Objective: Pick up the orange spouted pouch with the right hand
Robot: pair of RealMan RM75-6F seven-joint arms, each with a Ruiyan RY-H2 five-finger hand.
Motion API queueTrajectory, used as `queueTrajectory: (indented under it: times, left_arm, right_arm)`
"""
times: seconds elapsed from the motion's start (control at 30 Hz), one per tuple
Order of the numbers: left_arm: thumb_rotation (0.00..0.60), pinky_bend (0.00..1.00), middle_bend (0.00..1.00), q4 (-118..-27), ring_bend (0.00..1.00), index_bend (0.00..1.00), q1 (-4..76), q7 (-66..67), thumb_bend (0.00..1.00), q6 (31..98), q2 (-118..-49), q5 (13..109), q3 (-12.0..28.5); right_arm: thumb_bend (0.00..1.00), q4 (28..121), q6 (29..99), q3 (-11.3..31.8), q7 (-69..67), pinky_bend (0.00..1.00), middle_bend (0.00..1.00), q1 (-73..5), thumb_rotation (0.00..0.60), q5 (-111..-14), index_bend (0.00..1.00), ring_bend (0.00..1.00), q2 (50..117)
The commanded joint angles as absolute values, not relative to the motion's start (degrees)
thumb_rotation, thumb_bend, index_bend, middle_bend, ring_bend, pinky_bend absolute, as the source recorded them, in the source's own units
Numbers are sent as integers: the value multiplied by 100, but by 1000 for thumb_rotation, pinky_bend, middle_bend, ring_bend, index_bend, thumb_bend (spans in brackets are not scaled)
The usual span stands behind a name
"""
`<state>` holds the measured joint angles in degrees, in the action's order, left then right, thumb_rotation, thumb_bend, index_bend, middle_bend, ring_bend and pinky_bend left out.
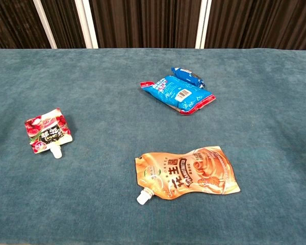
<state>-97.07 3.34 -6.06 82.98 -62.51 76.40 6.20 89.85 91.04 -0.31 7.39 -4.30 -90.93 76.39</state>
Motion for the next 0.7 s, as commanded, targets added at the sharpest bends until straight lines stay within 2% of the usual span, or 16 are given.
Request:
queueTrajectory:
  times: [0.03, 0.7]
  left_arm:
    - [600, 93, 38, -9708, 122, 116, 330, -608, 508, 8303, -6250, 7645, 617]
    - [600, 93, 38, -9711, 122, 116, 325, -611, 507, 8289, -6244, 7660, 594]
  right_arm:
    - [180, 8999, 9083, -24, 730, 193, 40, -423, 600, -9086, 59, 88, 7628]
    - [178, 9063, 8858, 16, 696, 193, 40, -410, 600, -9046, 59, 88, 7561]
